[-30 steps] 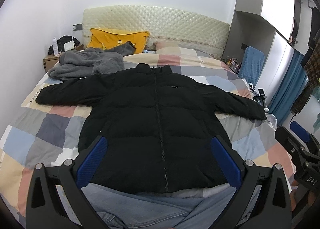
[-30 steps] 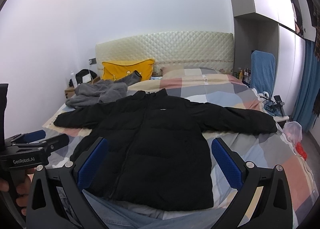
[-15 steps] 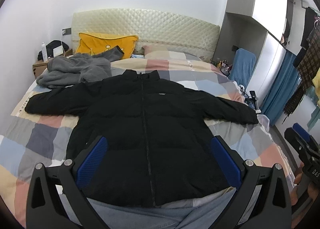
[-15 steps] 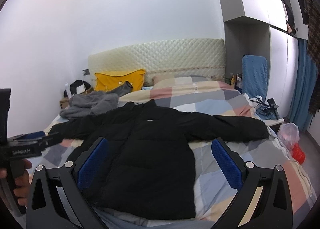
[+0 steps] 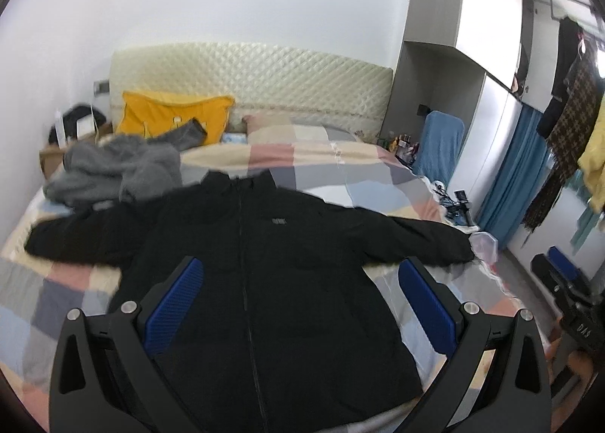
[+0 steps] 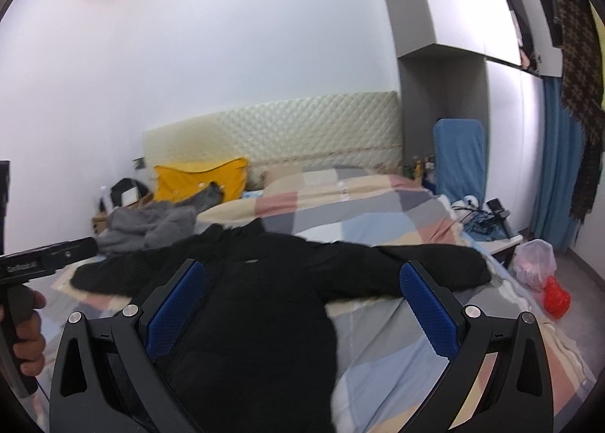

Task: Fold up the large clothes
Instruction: 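Move the right gripper to the jacket sleeve cuff and grasp it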

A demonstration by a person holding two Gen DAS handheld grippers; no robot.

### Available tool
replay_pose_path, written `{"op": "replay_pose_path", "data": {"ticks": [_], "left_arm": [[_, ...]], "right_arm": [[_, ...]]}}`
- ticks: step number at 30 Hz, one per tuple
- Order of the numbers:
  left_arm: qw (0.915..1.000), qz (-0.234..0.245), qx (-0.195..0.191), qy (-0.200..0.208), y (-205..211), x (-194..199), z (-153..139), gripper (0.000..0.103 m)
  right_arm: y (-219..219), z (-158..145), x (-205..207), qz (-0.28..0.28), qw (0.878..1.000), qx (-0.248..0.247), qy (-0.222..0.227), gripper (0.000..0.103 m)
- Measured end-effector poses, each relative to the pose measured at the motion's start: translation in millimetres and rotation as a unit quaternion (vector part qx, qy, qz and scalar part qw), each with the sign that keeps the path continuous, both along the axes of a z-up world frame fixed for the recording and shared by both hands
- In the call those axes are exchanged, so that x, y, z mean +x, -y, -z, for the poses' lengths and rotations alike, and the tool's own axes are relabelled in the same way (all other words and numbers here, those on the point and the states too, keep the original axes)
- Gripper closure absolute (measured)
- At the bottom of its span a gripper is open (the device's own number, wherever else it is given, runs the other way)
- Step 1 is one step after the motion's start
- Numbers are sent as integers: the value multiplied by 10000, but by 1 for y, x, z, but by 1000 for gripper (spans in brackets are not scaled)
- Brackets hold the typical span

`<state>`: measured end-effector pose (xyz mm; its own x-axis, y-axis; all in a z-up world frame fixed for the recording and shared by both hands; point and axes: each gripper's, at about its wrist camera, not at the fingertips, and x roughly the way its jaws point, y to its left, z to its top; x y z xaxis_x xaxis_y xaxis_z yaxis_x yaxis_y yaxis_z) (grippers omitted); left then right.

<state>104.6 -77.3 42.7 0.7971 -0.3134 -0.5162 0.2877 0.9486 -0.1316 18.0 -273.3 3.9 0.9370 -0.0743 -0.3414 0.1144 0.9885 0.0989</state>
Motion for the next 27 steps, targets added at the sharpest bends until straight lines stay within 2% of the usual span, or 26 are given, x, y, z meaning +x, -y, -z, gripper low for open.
{"op": "replay_pose_path", "data": {"ticks": [2,5,7,9,13,17,19,23,25,27], "left_arm": [[9995,-155,264,102,9,15,6,0],[9992,-148,365,81,13,38,23,0],[9984,-191,439,308,14,51,43,0],[9991,-177,322,200,11,62,60,0],[9993,-251,263,-30,5,82,96,0],[9998,-83,122,-146,0,76,118,0],[9998,-41,110,-158,-3,70,129,0],[9993,-53,152,-338,0,71,143,0],[9991,-36,76,-405,0,71,148,0],[9992,-21,7,-403,1,70,153,0]], "right_arm": [[7,2,9,7,10000,-57,-3,0],[27,2,20,278,9995,42,141,0],[44,-1,24,567,9976,228,333,0],[62,-5,31,792,9952,217,537,0],[95,-3,49,1019,9928,321,533,0],[136,10,55,1163,9888,402,844,0],[155,19,63,1070,9904,460,741,0],[219,45,88,1018,9926,658,32,0],[245,56,90,1048,9910,816,-147,4],[281,76,94,1128,9854,1196,-441,7]]}}
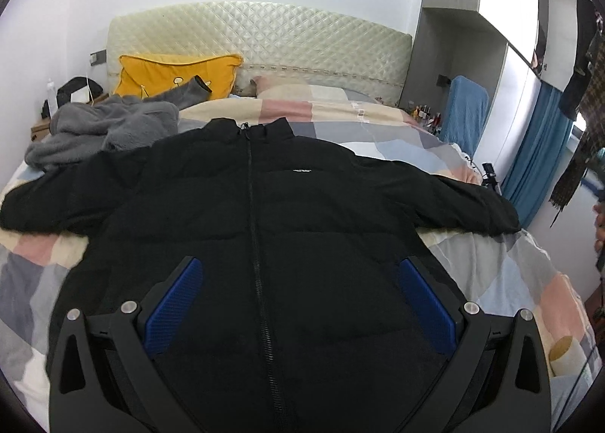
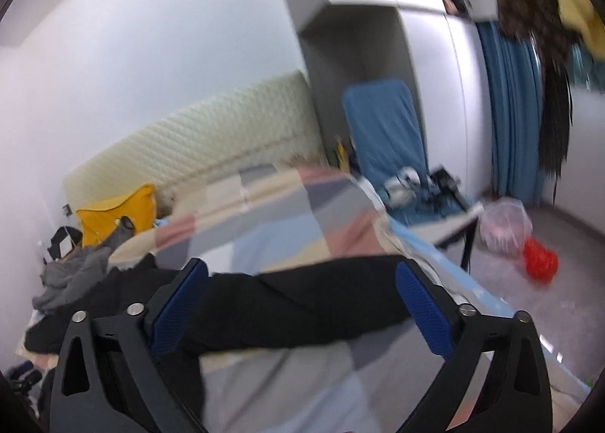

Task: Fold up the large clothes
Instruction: 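Move the right gripper to the jacket sleeve cuff and grasp it, then lift the sleeve cuff with the right gripper and carry it across the jacket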

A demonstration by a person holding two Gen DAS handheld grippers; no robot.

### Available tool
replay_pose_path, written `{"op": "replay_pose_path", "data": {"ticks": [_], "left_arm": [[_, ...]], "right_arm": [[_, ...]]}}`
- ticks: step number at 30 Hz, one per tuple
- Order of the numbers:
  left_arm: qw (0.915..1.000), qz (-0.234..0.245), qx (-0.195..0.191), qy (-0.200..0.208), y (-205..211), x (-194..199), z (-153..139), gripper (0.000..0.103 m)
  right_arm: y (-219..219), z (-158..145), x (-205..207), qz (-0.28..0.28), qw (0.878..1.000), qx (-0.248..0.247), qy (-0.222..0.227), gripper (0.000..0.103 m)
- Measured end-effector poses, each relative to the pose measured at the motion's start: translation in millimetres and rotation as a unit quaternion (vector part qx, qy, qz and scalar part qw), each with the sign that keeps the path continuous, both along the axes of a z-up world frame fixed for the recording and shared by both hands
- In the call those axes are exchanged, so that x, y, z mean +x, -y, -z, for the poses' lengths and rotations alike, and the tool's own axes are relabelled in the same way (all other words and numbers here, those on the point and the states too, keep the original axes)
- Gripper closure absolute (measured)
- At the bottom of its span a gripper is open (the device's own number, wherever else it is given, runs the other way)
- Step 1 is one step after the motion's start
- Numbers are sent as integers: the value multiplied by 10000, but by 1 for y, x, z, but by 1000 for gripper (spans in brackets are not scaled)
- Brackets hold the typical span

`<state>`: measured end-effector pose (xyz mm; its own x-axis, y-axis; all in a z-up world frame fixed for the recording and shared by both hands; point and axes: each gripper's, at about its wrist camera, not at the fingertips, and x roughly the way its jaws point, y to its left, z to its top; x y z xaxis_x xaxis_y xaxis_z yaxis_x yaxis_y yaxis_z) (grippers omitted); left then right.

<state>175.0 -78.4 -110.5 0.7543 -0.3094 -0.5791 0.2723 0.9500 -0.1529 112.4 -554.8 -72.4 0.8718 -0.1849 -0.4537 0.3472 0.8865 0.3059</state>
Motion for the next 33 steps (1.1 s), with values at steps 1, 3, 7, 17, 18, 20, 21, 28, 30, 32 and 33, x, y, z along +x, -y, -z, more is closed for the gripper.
{"op": "replay_pose_path", "data": {"ticks": [1,3,7,17,18,20,21,28,30,32,33], "left_arm": [[10000,0,15,0,2,0,3,0],[10000,-2,57,-40,6,2,9,0],[9999,-2,65,-151,12,8,19,0],[9995,-190,73,-247,10,25,35,0],[9994,-216,74,-273,10,28,37,0],[9989,-306,97,-333,7,35,40,0],[9988,-320,66,-359,5,38,41,0],[9971,-577,4,-504,-3,54,48,0],[9963,-655,-8,-560,-5,57,49,0],[9956,-735,27,-572,-7,59,50,0],[9955,-757,57,-574,-7,60,50,0]], "right_arm": [[10,7,2,35,9999,126,-75,12],[35,34,9,66,9978,581,-297,19],[68,94,28,182,9854,1613,-511,19],[105,207,84,721,9521,2907,-609,19],[105,208,88,766,9528,2883,-575,19],[106,205,99,994,9598,2594,-397,17],[106,201,104,1096,9629,2443,-324,17],[136,208,122,1399,9572,2534,76,33],[141,212,128,1453,9587,2443,-129,52],[139,205,135,1446,9706,1895,-345,71],[138,201,137,1439,9735,1742,-364,75]]}}
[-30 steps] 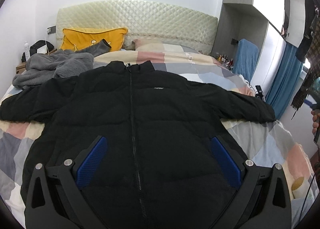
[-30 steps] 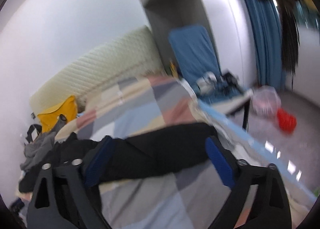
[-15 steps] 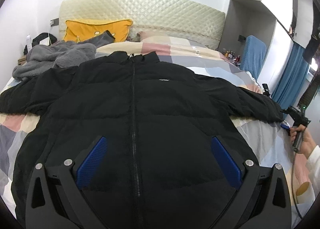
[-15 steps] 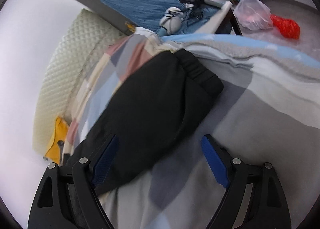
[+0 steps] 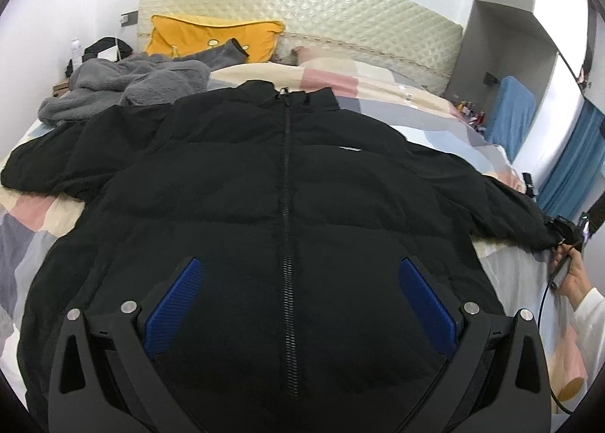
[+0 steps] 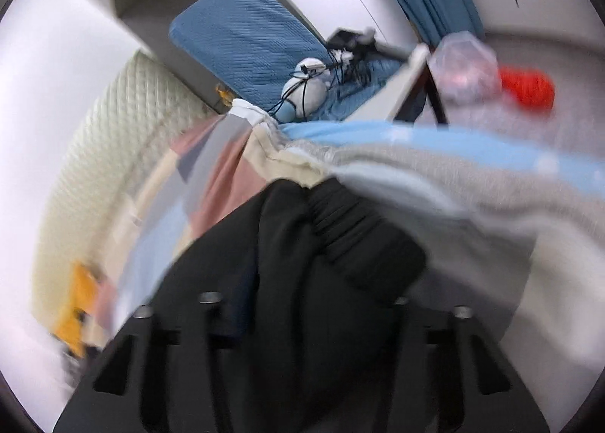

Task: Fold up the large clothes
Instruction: 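Lift the sleeve cuff with the right gripper and carry it across the jacket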

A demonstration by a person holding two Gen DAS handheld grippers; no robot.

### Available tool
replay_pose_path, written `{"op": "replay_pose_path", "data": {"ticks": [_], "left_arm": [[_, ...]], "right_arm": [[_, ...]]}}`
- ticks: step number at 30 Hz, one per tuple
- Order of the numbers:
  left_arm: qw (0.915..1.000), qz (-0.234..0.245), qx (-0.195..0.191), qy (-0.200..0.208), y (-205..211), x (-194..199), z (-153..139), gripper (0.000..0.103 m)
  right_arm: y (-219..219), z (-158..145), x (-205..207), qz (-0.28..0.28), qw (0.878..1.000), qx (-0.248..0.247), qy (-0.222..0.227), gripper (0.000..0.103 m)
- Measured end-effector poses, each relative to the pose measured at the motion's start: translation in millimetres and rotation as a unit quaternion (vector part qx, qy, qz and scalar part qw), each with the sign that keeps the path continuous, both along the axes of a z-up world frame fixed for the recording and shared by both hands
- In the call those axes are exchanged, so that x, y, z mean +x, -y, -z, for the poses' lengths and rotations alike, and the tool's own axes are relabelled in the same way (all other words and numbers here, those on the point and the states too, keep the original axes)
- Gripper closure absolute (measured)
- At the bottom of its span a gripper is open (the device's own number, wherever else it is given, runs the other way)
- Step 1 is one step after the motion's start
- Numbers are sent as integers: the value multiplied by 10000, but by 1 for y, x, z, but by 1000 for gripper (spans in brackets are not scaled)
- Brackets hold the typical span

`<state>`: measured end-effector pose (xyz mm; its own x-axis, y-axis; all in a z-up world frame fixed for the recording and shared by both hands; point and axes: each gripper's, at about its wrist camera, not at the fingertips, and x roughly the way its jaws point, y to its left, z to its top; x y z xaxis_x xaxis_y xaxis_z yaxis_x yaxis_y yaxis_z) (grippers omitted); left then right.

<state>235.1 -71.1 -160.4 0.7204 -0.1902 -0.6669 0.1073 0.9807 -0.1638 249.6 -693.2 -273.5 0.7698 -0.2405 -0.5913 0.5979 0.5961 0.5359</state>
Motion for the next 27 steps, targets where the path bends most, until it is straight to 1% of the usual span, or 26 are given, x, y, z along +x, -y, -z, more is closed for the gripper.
{"op": "replay_pose_path", "data": {"ticks": [2,5,7,10,12,14,16,19,22,24,27], "left_arm": [[10000,-30,80,-6,-1,0,0,0],[9999,-54,111,-23,-3,0,2,0],[10000,-46,34,-41,-6,0,3,0],[10000,-15,26,-46,-8,0,1,0],[9999,-38,109,19,-12,0,-3,0],[9995,-132,247,142,-18,-2,-6,0],[9989,-222,355,222,-26,-3,-5,0],[9974,-426,543,187,-39,-2,-2,0],[9982,-453,397,84,-52,-4,-3,0],[9982,-460,373,71,-57,-9,-6,0],[9977,-448,480,157,-63,-20,-14,0]], "right_arm": [[-1,-8,2,13,9998,-160,-68,88],[-4,-19,1,151,9997,-177,-47,92],[-5,-32,-3,187,9993,-325,-40,93],[0,-56,-6,227,9990,-392,3,94],[-1,-74,-9,220,9985,-507,48,94],[-7,-98,-10,192,9977,-633,135,94],[-14,-118,-12,176,9970,-710,239,94],[-33,-160,-15,83,9952,-904,368,94],[-54,-197,-19,-22,9932,-1069,469,93],[-82,-223,-21,-141,9887,-1450,361,93],[-123,-254,-28,-380,9847,-1645,440,93]]}}
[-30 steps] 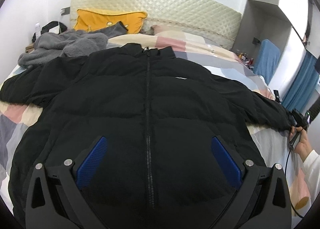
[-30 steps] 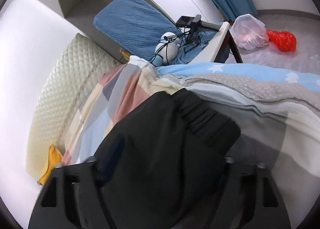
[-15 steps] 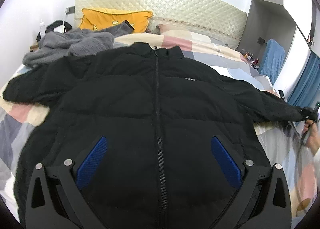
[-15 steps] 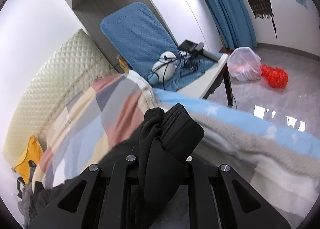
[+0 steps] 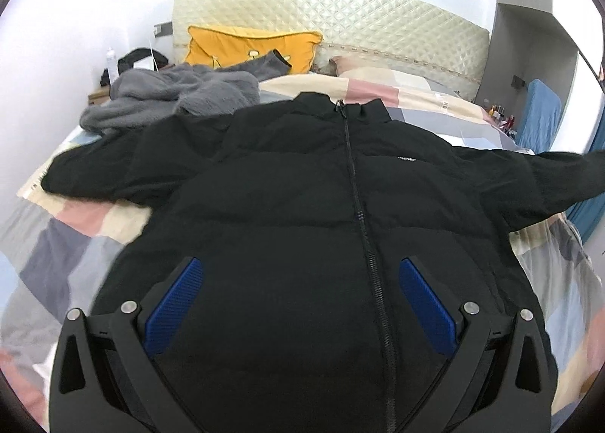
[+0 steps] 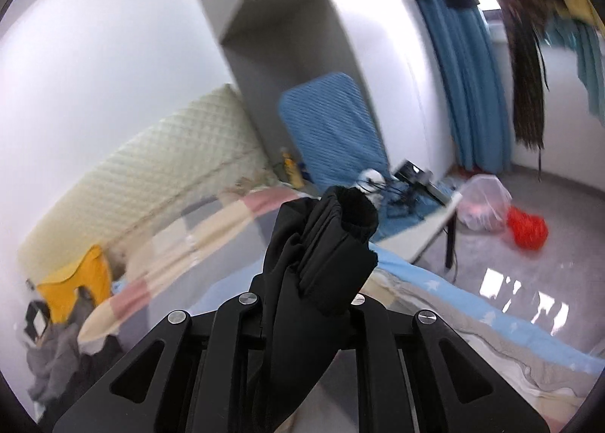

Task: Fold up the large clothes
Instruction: 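Lift the sleeve cuff with the right gripper and carry it across the jacket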

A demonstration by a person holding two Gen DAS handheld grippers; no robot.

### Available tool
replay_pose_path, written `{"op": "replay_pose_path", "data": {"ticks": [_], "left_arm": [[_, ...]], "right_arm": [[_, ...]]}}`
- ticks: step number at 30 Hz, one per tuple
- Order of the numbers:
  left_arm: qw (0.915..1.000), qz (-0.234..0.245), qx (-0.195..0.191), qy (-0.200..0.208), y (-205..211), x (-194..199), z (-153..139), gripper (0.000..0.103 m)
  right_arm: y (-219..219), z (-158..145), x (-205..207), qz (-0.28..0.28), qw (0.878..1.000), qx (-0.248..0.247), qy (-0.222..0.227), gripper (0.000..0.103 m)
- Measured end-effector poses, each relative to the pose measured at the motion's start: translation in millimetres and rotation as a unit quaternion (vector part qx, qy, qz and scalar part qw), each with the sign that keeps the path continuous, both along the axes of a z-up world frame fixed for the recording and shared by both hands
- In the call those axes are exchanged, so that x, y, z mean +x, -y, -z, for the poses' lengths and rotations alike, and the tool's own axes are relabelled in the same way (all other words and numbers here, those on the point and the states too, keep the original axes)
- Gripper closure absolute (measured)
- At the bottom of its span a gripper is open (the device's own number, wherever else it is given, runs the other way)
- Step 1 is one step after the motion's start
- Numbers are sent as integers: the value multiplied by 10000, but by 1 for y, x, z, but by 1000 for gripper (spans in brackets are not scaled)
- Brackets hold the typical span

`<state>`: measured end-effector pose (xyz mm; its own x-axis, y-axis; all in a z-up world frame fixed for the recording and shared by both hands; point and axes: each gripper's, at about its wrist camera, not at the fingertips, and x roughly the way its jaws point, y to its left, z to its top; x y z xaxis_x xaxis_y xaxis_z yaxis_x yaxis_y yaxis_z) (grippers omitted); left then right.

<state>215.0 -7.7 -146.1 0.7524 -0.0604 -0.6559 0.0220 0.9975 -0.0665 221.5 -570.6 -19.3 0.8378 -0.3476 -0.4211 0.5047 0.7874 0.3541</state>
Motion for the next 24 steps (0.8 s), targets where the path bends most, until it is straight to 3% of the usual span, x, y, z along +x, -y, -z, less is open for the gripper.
{"op": "replay_pose_path", "data": {"ticks": [9,13,16,19,21,24], "left_arm": [[9992,151,184,324,-10,-24,-19,0],[9987,59,194,457,-14,-30,-25,0],[9989,41,56,473,-22,-28,-27,0],[9978,-129,250,604,-27,-30,-29,0],[9962,-288,443,698,-30,-31,-32,0],[9959,-340,315,775,-43,-32,-36,0]], "right_arm": [[-103,-97,-14,-580,9953,-671,383,92],[-149,-123,-7,-785,9917,-901,474,92],[-187,-130,6,-1030,9875,-1122,419,91],[-236,-125,25,-1362,9785,-1545,140,91],[-268,-119,37,-1637,9737,-1581,93,91],[-316,-110,58,-2012,9656,-1647,111,91]]}}
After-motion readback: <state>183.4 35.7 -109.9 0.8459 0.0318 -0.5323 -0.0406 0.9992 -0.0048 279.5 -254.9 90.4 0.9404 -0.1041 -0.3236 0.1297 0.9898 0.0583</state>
